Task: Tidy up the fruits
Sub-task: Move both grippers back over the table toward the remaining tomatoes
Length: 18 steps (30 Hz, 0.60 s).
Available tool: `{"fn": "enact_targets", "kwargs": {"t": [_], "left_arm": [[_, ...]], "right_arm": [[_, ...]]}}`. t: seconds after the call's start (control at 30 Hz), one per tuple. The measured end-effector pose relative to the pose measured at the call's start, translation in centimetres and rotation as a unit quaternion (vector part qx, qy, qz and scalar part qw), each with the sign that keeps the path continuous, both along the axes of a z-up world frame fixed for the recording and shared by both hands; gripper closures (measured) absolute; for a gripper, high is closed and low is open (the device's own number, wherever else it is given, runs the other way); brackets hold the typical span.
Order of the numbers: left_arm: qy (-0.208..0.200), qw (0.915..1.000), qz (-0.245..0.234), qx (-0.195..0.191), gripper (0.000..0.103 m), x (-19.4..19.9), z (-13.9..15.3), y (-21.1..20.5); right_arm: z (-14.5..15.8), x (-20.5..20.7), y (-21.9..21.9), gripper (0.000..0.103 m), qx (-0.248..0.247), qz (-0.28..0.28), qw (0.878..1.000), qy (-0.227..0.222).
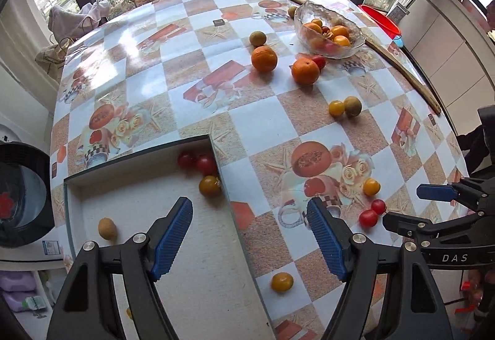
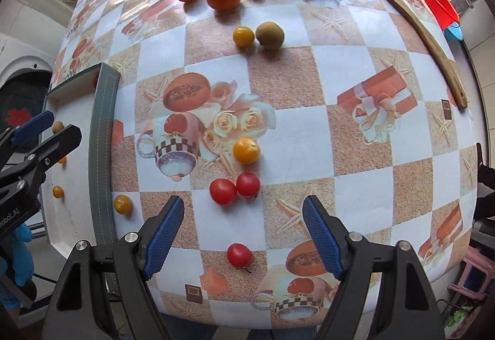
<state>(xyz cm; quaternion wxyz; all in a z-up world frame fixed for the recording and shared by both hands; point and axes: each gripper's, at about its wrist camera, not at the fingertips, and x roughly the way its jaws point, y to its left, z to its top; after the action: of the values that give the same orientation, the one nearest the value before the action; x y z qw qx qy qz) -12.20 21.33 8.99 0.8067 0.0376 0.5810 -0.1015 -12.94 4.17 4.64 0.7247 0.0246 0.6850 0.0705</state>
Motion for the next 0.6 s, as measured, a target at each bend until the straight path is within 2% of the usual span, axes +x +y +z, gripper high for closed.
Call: {"fn": "enact_targets", "kwargs": {"t": [0.2,0.33,0.5,0.6], "left_arm": [[0.009,0.9999,-0.005,0.008,0.025,1.7,-1.0,-2.4],[0.020,0.9997,0.004,0.012,0.025,2.7,-2.3,-3.4],[0.033,0.9993,0.011,0.017,0.025,3.6,-3.9,-4.0],[0.038,0.9990,0.012,0.022,0.025,4.1,-4.8,-4.5]], "right_arm": [[0.2,2.9,-2.6,0.021,-0.001,-0.034,0.999,-0.015],[-0.3,5.4,-3.3,0.021,-0.004,-0.038,0.999,-0.025],[-1.8,8.1,-2.4,0.044,-0.002,-0.019,0.999,-0.032],[-2.8,9.6,-1.8,0.048,0.000,-0.008,0.999,-0.036]]}}
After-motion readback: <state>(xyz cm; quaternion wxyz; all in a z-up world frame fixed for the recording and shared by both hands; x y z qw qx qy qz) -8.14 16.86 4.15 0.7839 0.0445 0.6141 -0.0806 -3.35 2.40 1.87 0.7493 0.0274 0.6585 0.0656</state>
